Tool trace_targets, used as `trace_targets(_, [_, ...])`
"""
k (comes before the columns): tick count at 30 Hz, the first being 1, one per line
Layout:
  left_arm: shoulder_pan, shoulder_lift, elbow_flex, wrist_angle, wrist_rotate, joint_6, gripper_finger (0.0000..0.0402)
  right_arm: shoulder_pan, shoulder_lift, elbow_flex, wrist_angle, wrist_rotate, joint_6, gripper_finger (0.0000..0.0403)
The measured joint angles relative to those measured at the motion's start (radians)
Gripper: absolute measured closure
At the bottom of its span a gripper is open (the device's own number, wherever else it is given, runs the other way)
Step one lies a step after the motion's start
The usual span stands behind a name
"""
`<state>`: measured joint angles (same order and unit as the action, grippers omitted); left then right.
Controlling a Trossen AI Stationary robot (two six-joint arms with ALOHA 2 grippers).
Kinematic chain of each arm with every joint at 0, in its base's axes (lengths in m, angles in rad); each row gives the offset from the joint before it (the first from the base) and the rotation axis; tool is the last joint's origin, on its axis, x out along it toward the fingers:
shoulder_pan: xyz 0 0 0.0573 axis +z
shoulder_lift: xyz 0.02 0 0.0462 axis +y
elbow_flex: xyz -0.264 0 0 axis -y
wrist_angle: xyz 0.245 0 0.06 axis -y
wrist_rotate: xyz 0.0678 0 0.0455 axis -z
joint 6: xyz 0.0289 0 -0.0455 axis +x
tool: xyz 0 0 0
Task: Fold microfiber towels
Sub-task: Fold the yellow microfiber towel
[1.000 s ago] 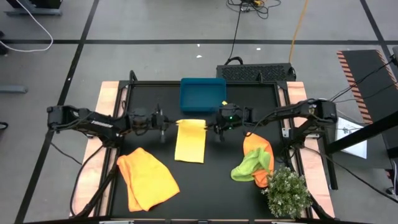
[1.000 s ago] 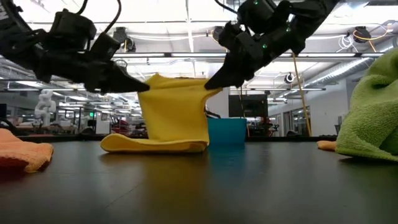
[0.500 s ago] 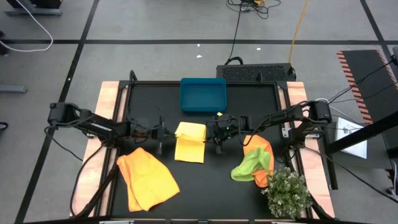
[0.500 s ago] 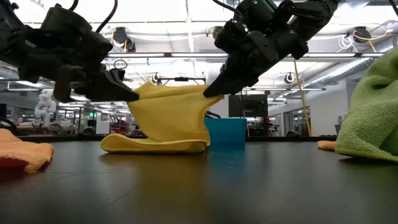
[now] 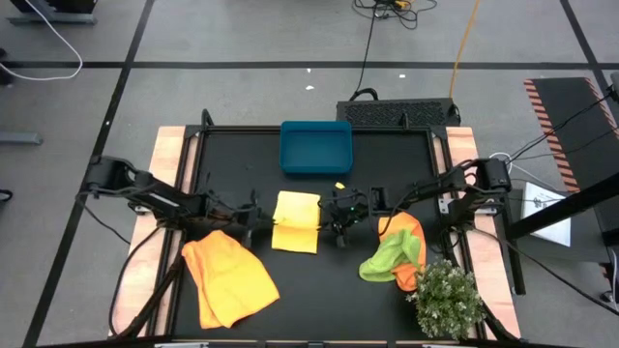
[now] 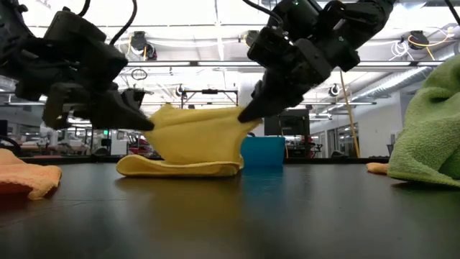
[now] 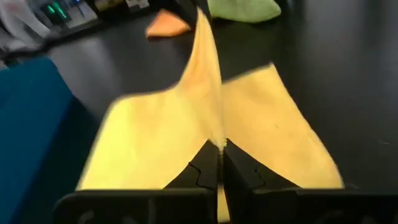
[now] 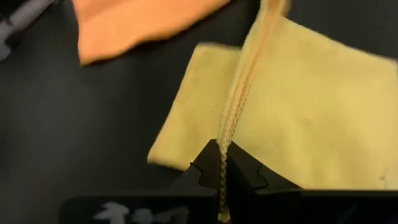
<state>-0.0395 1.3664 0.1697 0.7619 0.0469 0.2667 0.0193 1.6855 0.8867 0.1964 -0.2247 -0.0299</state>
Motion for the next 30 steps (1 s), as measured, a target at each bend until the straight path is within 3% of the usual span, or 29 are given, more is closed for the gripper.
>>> trace_targets(8, [-0.011,0.048,-0.004,-0.018,-0.002,-0.042,0.0331,0.021,0.000,-0.003,-0.010,-0.004,0.018,0.0403])
trace_targets(15, [-0.011,0.043,-0.002,0.096,-0.033,-0.077,0.0289,0.022,0.000,-0.002,0.013,0.009,0.026,0.0403])
trace_targets(19, [0.000,0.042,-0.001,0.183,0.045,-0.180,0.0268,0.022,0.000,-0.001,0.015,0.013,0.026,0.0403])
trace_targets(25, [0.077,0.042,0.016,0.170,0.201,-0.405,0.0219,0.021,0.000,0.000,0.016,0.013,0.026,0.0403])
trace_targets(30, [0.119,0.042,0.016,0.168,0.222,-0.535,0.0160,0.021,0.000,0.000,0.017,0.012,0.026,0.0403])
